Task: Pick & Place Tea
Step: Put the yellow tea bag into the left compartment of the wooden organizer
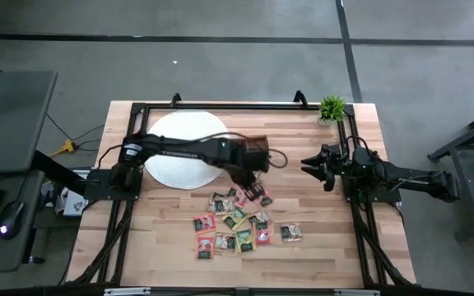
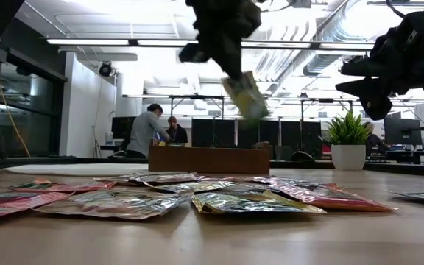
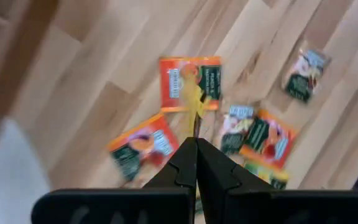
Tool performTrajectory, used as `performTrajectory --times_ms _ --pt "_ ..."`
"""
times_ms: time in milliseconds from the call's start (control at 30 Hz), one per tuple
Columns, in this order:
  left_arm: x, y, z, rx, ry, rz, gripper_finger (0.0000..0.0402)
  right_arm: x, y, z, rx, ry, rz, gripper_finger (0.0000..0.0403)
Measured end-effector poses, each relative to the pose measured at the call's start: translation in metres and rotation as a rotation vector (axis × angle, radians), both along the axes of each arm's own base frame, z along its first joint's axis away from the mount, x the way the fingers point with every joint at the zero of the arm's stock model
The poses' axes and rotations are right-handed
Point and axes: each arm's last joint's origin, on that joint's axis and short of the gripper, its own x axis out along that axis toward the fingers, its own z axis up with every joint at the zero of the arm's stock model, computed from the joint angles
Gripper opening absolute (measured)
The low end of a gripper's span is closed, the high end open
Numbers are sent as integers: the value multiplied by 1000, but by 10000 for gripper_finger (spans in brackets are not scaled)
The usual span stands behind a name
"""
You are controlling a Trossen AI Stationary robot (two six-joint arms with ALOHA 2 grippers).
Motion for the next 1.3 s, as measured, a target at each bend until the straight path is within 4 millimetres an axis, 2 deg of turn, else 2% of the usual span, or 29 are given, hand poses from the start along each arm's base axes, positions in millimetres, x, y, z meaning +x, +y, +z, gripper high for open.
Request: performTrajectory --times_ms 167,367,667,933,1133,1300 --pt "-14 24 16 38 107 -100 0 0 0 0 1 2 0 165" --pt "-41 54 31 68 307 -247 0 0 0 0 1 4 0 165" --pt "-49 111 28 158 316 -392 0 0 0 0 1 6 1 165" --pt "-62 153 28 207 334 -472 0 0 0 -1 1 6 0 165" --pt "-72 176 28 206 325 -525 0 0 0 -1 1 6 0 165" --pt "-66 187 8 174 360 -580 0 0 0 0 1 6 0 165"
